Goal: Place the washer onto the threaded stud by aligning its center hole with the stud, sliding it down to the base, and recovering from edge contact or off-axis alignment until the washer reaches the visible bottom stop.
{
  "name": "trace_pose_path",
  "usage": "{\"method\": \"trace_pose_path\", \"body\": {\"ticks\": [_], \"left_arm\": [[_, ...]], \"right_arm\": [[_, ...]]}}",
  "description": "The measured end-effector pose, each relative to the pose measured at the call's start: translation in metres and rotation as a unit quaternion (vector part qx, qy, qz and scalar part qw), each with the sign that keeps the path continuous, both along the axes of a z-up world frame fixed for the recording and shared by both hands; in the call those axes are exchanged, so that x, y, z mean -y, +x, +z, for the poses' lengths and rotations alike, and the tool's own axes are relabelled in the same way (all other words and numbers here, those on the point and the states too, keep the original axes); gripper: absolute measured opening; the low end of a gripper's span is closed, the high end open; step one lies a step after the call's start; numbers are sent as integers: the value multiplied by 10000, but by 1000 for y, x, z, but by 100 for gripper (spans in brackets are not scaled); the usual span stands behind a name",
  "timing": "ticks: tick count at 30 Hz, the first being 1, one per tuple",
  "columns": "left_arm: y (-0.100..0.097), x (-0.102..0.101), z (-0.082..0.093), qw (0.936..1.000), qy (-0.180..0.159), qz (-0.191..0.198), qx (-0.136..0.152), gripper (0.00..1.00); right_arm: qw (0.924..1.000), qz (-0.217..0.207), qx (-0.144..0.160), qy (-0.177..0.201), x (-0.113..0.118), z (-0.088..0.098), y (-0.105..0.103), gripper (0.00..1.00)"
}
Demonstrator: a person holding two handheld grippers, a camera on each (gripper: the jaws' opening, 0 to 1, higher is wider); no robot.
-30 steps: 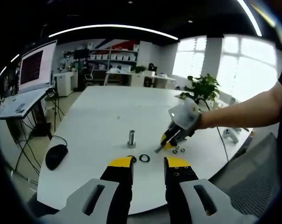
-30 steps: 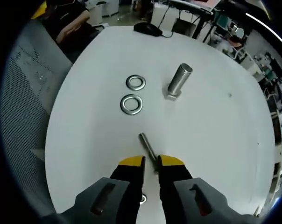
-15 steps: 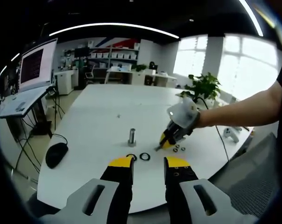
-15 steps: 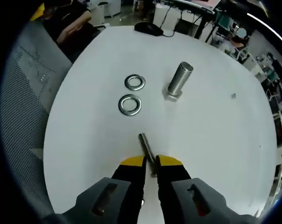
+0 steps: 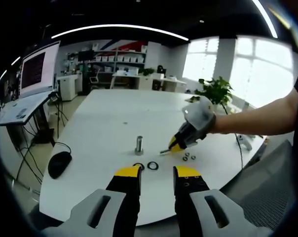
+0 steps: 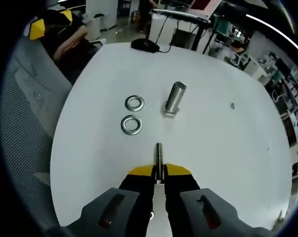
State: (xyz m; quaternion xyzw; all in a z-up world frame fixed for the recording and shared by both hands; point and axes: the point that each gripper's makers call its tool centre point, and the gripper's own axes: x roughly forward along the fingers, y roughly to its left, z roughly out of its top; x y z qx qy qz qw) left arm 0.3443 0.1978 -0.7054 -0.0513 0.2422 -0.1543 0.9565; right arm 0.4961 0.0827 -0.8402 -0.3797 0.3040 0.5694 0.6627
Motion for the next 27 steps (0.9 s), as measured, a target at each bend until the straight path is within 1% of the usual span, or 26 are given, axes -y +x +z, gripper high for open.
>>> {"method": "trace_pose_path", "body": {"ticks": [4, 5, 6, 7, 8, 9, 10, 11, 12, 13, 15, 17, 18, 19, 20, 21, 22, 23, 24, 27], "left_arm": [[0, 0, 0, 10000, -1, -4, 7, 24], [0, 0, 0, 10000, -2, -6, 5, 24], [0, 1, 0, 10000, 1, -19, -6, 24], [-1, 1, -1, 10000, 4, -30, -24, 24], [-1, 1, -1, 10000, 5, -37, -37, 24], [-1, 2, -4, 9999, 18, -72, -112, 24], [-3, 5, -8, 9996, 45, -145, -228, 24], [-4, 5, -10, 9994, 65, -174, -295, 24], [-4, 6, -11, 9993, 97, -189, -323, 24], [-5, 5, -11, 9993, 113, -186, -305, 24], [-5, 4, -10, 9994, 103, -168, -267, 24], [-5, 3, -11, 9993, 139, -172, -294, 24], [-5, 2, -11, 9993, 156, -168, -296, 24], [-5, 2, -11, 9993, 156, -148, -294, 24], [-5, 1, -11, 9994, 144, -133, -286, 24], [-5, 1, -10, 9995, 142, -122, -273, 24], [-5, 1, -10, 9995, 146, -117, -269, 24], [-5, 1, -10, 9995, 147, -115, -265, 24], [-5, 0, -10, 9995, 147, -117, -263, 24], [-4, 1, -9, 9996, 130, -147, -226, 24]], "right_arm": [[9996, -225, -119, 151, 4, -1, -1, 8], [9991, -313, -172, 247, 4, 0, -2, 8], [9984, -388, -220, 342, 4, 1, -3, 5], [9957, -465, -368, 708, -2, 8, -6, 2], [9919, -725, -495, 914, -2, 16, -4, 2], [9902, -751, -552, 1039, -4, 20, -5, 2], [9892, -808, -603, 1065, -3, 21, -5, 2], [9906, -807, -541, 965, -1, 18, -4, 2], [9946, -671, -323, 717, 4, 13, -1, 2], [9953, -667, -291, 633, 5, 9, -2, 2], [9936, -842, -365, 661, 6, 4, -1, 2], [9934, -869, -396, 631, 8, 3, -3, 3], [9934, -864, -485, 577, 9, 2, -6, 3], [9926, -864, -655, 540, 9, -1, -13, 6], [9920, -865, -759, 516, 7, -3, -18, 9], [9932, -813, -739, 386, 7, -6, -21, 13], [9957, -680, -609, 185, 9, -10, -21, 13], [9969, -660, -433, 49, 11, -12, -16, 13], [9969, -700, -367, -15, 12, -14, -13, 13], [9955, -785, -521, 9, 8, -18, -12, 12]]}}
